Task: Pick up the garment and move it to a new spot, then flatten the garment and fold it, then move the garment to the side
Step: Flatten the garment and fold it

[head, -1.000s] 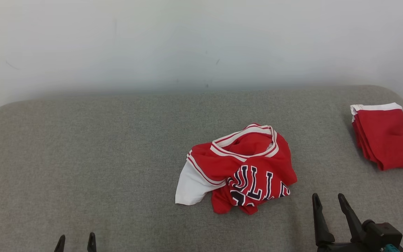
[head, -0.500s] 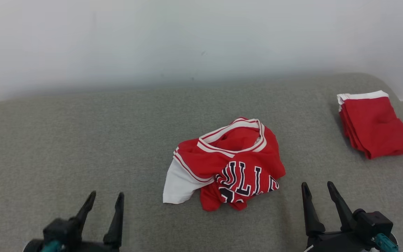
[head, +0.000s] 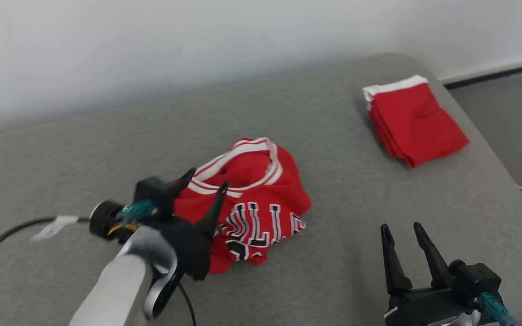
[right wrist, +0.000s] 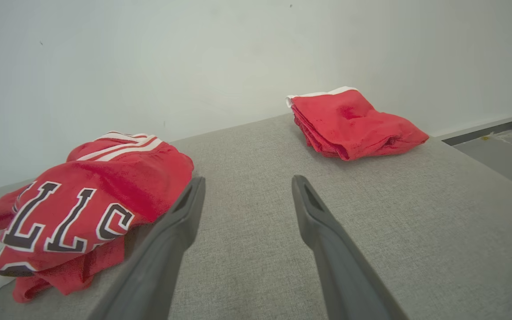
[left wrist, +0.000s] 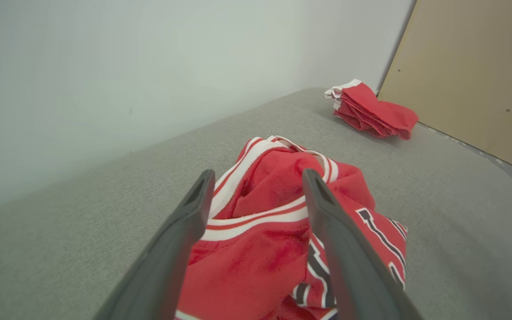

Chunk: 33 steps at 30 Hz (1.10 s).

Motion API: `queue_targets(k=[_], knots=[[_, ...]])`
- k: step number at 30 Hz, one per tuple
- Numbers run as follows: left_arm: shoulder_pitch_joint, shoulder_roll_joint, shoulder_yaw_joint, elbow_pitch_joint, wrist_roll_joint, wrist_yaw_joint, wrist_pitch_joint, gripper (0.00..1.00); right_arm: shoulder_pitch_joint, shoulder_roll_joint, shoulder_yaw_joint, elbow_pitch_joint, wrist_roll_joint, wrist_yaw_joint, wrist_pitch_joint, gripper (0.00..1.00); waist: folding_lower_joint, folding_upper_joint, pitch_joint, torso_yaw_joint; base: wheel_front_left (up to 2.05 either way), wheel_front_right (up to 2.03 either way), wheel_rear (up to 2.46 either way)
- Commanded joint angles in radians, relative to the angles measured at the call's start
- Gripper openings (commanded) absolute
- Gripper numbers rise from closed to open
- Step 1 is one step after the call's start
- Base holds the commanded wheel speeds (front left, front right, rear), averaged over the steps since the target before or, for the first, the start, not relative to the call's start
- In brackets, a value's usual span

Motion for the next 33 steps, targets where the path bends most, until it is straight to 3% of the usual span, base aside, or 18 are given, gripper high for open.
queue_targets(k=[1, 9, 18, 19, 21, 24, 27, 28, 29, 30, 31, 33], knots=[[-0.045, -0.008, -0.026, 0.021, -0.004, 0.002, 0.015, 1.0, -0.008, 0.0, 0.001, 0.008, 0.005, -0.002, -0.008, 1.0, -0.0002, -0.0001, 0.057, -0.101, 0.0, 0.0, 0.0], [-0.17, -0.026, -0.13, 0.135, -0.031, 0.002, 0.064, 1.0, -0.024, 0.0, 0.025, 0.029, 0.03, -0.002, -0.027, 1.0, -0.0002, -0.0001, 0.081, -0.182, 0.0, 0.0, 0.0], [-0.266, -0.07, -0.109, 0.3, -0.044, 0.055, 0.107, 1.0, -0.043, 0.001, 0.05, 0.057, 0.06, -0.002, -0.045, 1.0, -0.0002, -0.0001, 0.113, -0.231, 0.0, 0.0, 0.0], [-0.276, -0.072, -0.107, 0.313, -0.045, 0.062, 0.11, 0.94, -0.045, 0.0, 0.049, 0.058, 0.062, -0.002, -0.046, 1.0, -0.0002, -0.0001, 0.116, -0.233, 0.0, 0.0, 0.0], [-0.288, -0.074, -0.103, 0.337, -0.048, 0.072, 0.121, 0.53, -0.048, 0.0, 0.048, 0.062, 0.064, -0.002, -0.048, 1.0, -0.0002, -0.0001, 0.12, -0.234, 0.0, 0.0, 0.0], [-0.297, -0.075, -0.105, 0.367, -0.044, 0.086, 0.138, 0.37, -0.049, 0.0, 0.043, 0.067, 0.065, -0.002, -0.051, 1.0, -0.0002, -0.0001, 0.123, -0.229, 0.0, 0.0, 0.0], [-0.302, -0.081, -0.122, 0.389, -0.042, 0.082, 0.165, 0.02, -0.052, 0.0, 0.045, 0.069, 0.066, -0.002, -0.052, 1.0, -0.0002, -0.0001, 0.123, -0.218, 0.0, 0.0, 0.0], [-0.3, -0.083, -0.13, 0.402, -0.045, 0.077, 0.188, 0.0, -0.055, 0.0, 0.045, 0.069, 0.066, -0.002, -0.052, 1.0, -0.0002, -0.0001, 0.122, -0.213, 0.0, 0.0, 0.0], [-0.298, -0.084, -0.141, 0.413, -0.043, 0.069, 0.21, 0.0, -0.058, 0.0, 0.046, 0.07, 0.065, -0.002, -0.053, 1.0, -0.0002, -0.0001, 0.121, -0.209, 0.0, 0.0, 0.0], [-0.298, -0.085, -0.15, 0.417, -0.041, 0.066, 0.226, 0.16, -0.06, 0.0, 0.045, 0.07, 0.063, -0.002, -0.053, 1.0, -0.0002, -0.0001, 0.12, -0.205, 0.0, 0.0, 0.0], [-0.302, -0.087, -0.17, 0.423, -0.032, 0.06, 0.256, 0.48, -0.059, 0.0, 0.044, 0.071, 0.06, -0.002, -0.053, 1.0, -0.0002, -0.0001, 0.118, -0.197, 0.0, 0.0, 0.0], [-0.302, -0.094, -0.187, 0.428, -0.035, 0.052, 0.283, 0.96, -0.058, 0.0, 0.043, 0.073, 0.058, -0.002, -0.053, 1.0, -0.0002, -0.0001, 0.117, -0.19, 0.0, 0.0, 0.0]])
